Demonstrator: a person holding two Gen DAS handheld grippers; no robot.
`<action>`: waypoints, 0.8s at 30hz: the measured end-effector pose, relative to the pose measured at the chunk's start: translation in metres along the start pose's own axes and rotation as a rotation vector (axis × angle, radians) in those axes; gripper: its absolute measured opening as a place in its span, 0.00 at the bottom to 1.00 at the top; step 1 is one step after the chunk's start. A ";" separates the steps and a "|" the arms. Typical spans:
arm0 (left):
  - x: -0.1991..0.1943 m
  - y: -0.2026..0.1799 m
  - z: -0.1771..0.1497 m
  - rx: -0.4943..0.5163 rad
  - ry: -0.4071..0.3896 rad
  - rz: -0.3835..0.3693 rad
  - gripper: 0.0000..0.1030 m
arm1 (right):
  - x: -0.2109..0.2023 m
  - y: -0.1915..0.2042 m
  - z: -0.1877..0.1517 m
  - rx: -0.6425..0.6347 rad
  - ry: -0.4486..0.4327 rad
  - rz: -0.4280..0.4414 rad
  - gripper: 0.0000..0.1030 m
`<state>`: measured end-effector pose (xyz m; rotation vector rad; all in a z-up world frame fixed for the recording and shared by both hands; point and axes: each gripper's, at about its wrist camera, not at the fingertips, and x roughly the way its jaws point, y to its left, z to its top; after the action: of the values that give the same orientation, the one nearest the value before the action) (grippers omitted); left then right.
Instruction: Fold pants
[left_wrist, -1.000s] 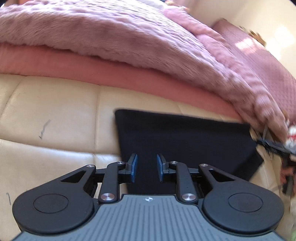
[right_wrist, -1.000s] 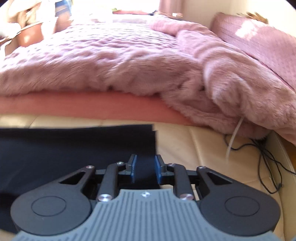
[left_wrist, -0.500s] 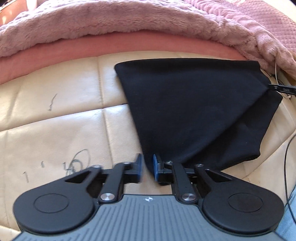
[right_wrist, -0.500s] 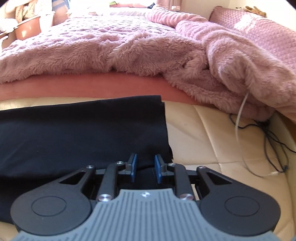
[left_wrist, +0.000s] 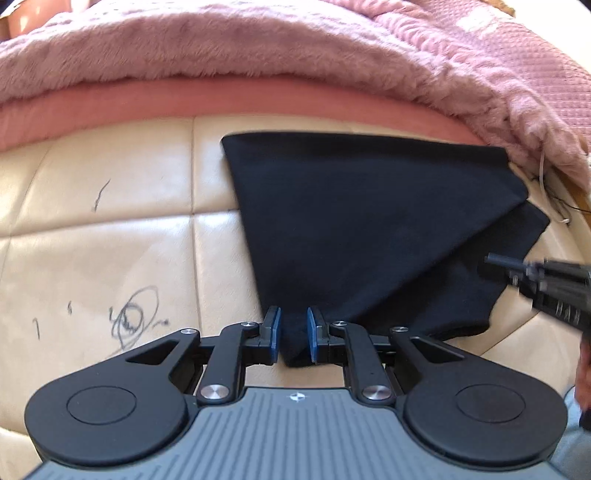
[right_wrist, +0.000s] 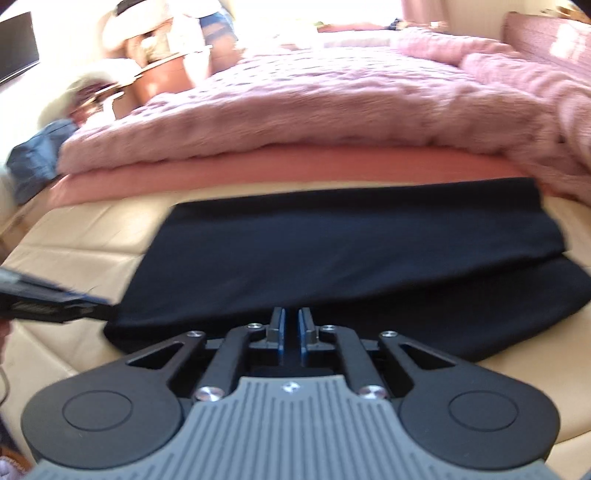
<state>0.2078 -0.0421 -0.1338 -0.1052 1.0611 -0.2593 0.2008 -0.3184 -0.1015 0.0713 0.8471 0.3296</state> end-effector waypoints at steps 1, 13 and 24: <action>0.000 0.002 -0.002 -0.005 0.002 -0.002 0.16 | 0.003 0.008 -0.005 -0.016 0.015 -0.003 0.00; -0.003 0.013 -0.002 -0.050 -0.001 -0.016 0.21 | 0.006 0.025 -0.044 -0.054 0.096 -0.035 0.00; 0.008 0.079 0.020 -0.449 -0.088 -0.221 0.53 | -0.020 -0.022 -0.016 0.088 0.008 -0.113 0.03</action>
<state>0.2420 0.0307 -0.1475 -0.6348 1.0063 -0.2097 0.1824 -0.3467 -0.1021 0.1031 0.8693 0.1866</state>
